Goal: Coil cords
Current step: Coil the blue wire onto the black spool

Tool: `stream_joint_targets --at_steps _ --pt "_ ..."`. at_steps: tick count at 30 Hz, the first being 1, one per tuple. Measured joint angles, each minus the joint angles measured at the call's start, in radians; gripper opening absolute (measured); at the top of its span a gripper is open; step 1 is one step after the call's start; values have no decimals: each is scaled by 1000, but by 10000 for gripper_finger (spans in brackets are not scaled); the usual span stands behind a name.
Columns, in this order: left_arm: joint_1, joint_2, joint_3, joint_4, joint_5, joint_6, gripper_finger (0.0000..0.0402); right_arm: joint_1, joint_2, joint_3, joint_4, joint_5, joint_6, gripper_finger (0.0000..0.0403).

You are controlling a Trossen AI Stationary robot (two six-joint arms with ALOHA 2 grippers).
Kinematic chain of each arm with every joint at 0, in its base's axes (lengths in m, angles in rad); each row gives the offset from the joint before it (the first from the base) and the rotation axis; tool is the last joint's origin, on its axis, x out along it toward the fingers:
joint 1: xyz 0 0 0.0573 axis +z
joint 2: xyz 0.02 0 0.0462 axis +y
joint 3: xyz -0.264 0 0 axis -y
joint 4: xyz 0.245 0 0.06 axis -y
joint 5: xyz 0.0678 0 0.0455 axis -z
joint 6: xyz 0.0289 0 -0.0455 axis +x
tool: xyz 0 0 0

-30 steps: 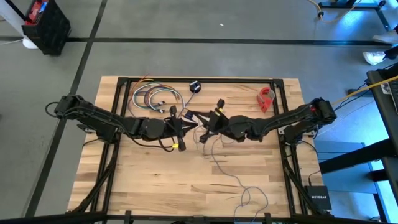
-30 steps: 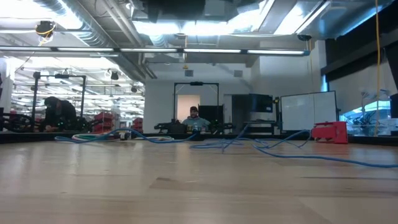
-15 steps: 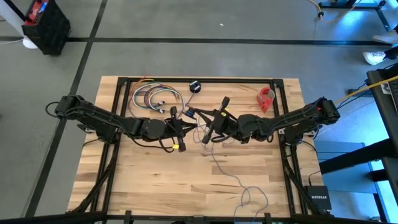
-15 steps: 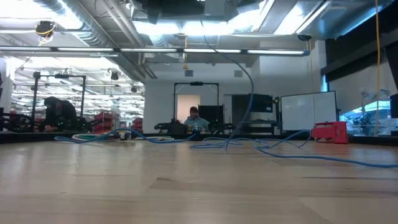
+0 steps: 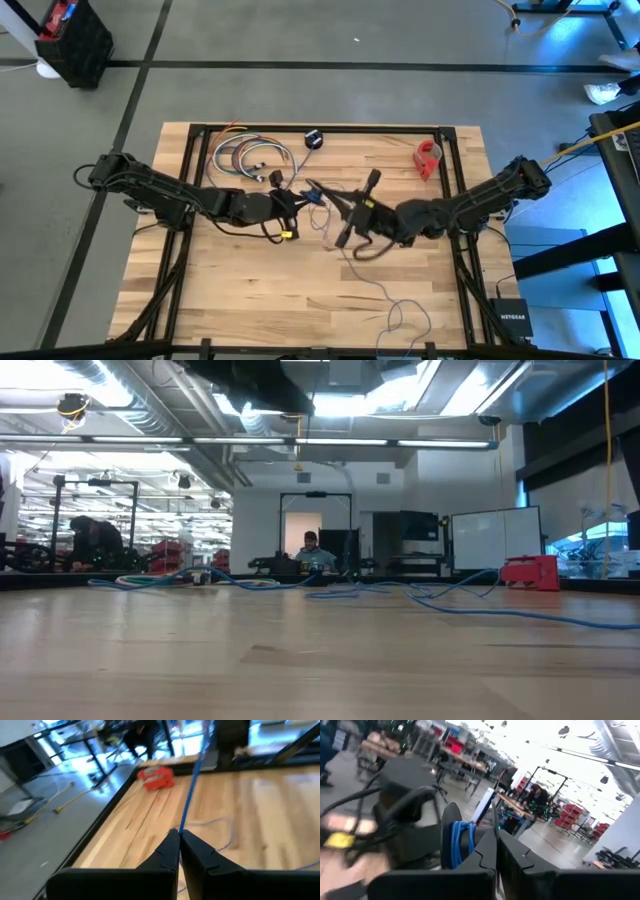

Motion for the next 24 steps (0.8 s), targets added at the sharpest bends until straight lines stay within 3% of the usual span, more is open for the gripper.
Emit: stream_joint_targets --at_steps 5,15,24 --pt "7 -12 -1 -57 -44 1 5 71 -3 0 -113 48 32 8" --pt "7 -25 -4 -82 -66 34 5 106 -2 -44 -479 94 335 4" --pt "8 -33 -3 -85 -76 25 5 55 0 -187 -531 125 518 4"
